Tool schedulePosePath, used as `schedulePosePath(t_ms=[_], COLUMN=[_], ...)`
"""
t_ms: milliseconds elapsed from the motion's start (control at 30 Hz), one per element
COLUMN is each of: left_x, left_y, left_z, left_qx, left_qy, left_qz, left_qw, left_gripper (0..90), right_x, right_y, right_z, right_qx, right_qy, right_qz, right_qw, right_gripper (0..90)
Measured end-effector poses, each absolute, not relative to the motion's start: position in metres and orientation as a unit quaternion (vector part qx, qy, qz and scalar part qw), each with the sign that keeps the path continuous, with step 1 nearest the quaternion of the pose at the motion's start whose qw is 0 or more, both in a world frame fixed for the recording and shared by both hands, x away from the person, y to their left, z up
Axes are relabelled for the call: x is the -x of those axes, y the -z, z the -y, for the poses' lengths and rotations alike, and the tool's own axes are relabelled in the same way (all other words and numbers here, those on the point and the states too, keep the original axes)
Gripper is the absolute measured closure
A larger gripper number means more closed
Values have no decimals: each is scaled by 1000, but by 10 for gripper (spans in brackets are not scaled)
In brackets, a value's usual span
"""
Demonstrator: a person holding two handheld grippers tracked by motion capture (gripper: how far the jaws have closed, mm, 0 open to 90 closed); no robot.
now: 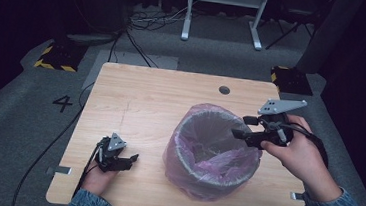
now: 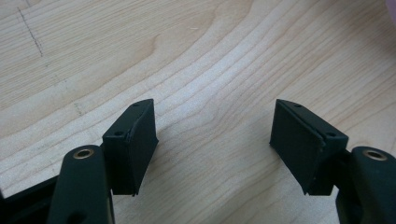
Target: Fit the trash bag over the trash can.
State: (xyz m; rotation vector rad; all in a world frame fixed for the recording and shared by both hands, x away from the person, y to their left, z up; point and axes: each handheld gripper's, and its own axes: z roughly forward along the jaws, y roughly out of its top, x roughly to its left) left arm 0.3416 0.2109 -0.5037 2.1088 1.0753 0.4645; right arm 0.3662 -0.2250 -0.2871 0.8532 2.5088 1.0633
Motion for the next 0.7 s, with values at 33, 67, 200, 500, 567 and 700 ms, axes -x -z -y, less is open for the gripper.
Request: schedulePosePath(t_ms=[33, 67, 200, 500, 567, 700], left_x=[-342, -342, -342, -342, -342, -342], left_y=[504, 504, 504, 504, 504, 504], left_z=[-211, -211, -211, -211, -211, -211], left_qx=[-817, -817, -816, -816, -816, -816], left_qy=[-180, -180, -180, -180, -180, -180], left_qz=[-417, -416, -418, -418, -418, -418], left_qw=[357, 357, 356, 356, 356, 356], left_gripper=[312, 312, 310, 309, 309, 309], right_x=[-364, -363, -361, -367, -369, -369], right_y=[288, 289, 294, 313, 317, 324], right_z=[225, 225, 223, 198, 193, 183], right_qx=[-294, -292, -290, -275, -271, -257], right_qy=[-356, -344, -289, -191, -174, -129], right_qz=[-876, -881, -899, -933, -937, -949], right_qw=[142, 143, 155, 135, 135, 128], right_gripper=[466, 467, 520, 528, 536, 483])
